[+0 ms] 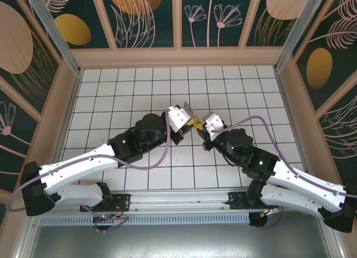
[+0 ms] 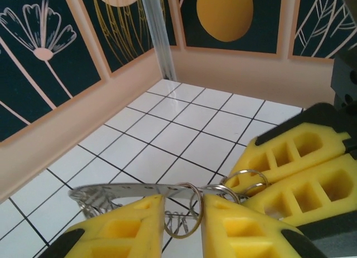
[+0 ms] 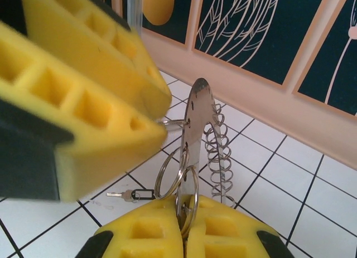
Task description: Put the keys on the keyring
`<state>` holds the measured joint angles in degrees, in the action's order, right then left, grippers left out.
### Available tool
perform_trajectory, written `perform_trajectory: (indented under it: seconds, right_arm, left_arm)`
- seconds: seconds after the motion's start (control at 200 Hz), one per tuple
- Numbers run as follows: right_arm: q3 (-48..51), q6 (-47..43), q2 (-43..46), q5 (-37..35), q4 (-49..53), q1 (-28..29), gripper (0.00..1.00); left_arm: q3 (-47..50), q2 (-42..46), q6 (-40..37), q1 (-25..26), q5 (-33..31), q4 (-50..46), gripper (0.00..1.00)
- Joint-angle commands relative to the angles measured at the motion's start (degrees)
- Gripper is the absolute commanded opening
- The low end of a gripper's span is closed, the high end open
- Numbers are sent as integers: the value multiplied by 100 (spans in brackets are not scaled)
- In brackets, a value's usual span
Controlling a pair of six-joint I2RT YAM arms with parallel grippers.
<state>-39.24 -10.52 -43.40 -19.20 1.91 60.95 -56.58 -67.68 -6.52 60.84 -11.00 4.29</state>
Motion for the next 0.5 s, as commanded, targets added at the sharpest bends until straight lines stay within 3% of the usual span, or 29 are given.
perform_trajectory:
  seconds: [0.0, 0.24, 0.495]
  right_arm:
    - [-57, -86, 159, 99, -324, 83, 0]
    - [-45, -79, 113, 116, -393, 75, 0]
    - [-66, -50, 160, 78, -275, 80, 0]
  left_arm:
    - [-26, 165, -77, -197, -944, -106, 22]
    - [11, 185, -54, -204, -415, -243, 23]
    - [-7, 452, -192, -201, 325, -439, 31]
